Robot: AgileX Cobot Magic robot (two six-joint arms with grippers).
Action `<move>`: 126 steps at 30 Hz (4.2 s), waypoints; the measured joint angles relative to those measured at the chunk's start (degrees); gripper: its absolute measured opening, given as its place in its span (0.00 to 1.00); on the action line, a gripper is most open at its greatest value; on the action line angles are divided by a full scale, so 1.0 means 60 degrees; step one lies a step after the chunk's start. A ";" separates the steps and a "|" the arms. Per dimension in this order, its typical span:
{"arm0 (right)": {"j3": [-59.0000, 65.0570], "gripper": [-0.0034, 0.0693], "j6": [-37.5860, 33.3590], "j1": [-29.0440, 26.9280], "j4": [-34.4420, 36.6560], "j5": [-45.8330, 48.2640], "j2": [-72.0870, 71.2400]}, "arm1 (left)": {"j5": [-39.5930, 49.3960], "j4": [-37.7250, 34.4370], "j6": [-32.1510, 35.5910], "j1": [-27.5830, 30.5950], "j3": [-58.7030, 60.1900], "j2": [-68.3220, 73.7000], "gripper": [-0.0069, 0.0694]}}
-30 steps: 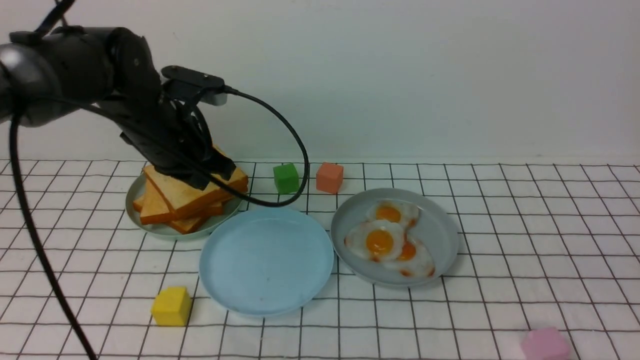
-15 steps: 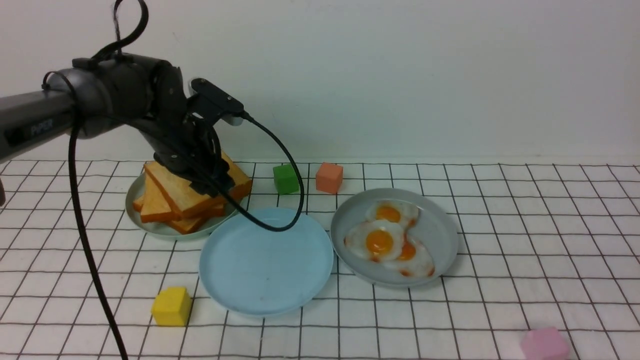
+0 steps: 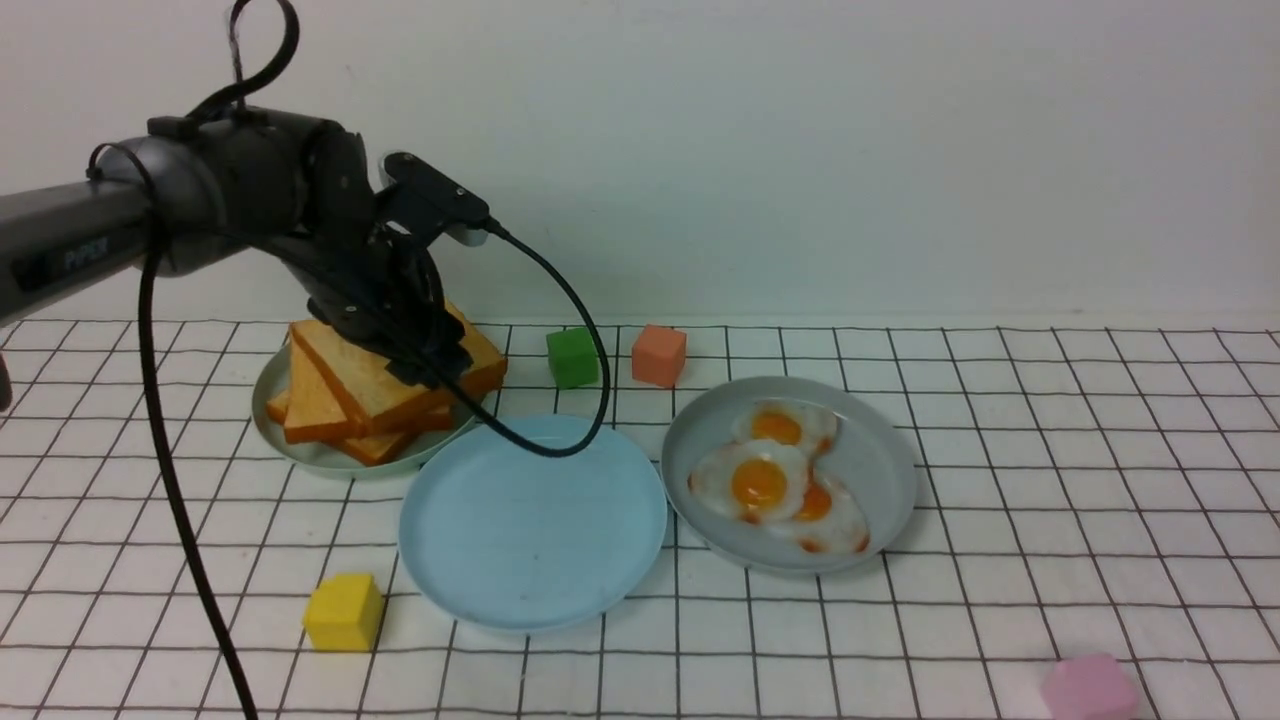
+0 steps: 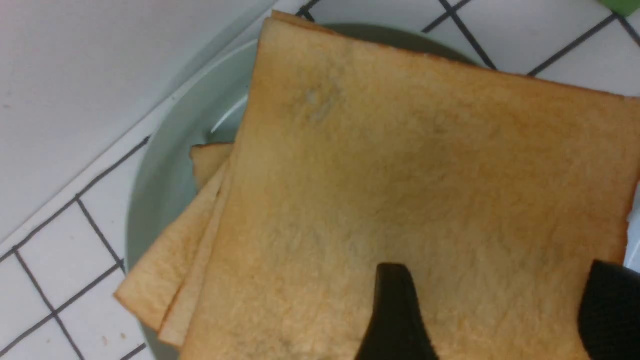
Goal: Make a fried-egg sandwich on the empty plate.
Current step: Use the left arm to grab a slice of bread, then use the left arm to put a slice of bread into the empty plate in the middle, then use the right arm to grab a fried egg
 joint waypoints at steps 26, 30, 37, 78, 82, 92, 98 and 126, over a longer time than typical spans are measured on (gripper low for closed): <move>0.0000 0.11 0.0000 0.0020 0.0000 -0.0013 0.0000 | -0.0035 -0.0907 0.1674 0.0000 0.0194 0.0420 0.62; 0.0000 0.11 0.0000 0.0020 -0.0009 -0.0003 0.0000 | -0.0054 -0.0760 0.1674 0.0000 0.0194 0.0420 0.36; 0.0000 0.11 0.0000 0.0020 -0.0027 0.0021 0.0000 | 0.0156 -0.0517 0.1367 -0.0022 0.0191 0.0156 0.11; 0.0000 0.16 0.0000 0.0020 0.0259 0.0138 0.0383 | -0.1108 0.0436 -0.1326 -0.3446 0.3922 -0.2245 0.77; 0.0000 0.17 0.0000 0.0020 0.0259 -0.0209 0.1580 | -0.0952 0.0436 -0.2956 -0.3685 0.3931 -0.3795 0.69; -0.0775 0.21 -0.0001 0.0020 0.0326 -0.2081 0.6071 | -0.0036 0.0254 -0.5005 -0.4232 0.5525 -0.9238 0.07; -0.2309 0.28 -0.0009 0.0020 0.0326 -0.2183 0.8853 | -0.0990 -0.0581 -0.5022 -0.4232 0.8604 -1.2560 0.07; -0.6493 0.54 0.0514 0.0020 0.2317 -0.2559 1.4828 | -0.4386 -0.1610 -0.5045 -0.4232 1.1818 -1.6342 0.07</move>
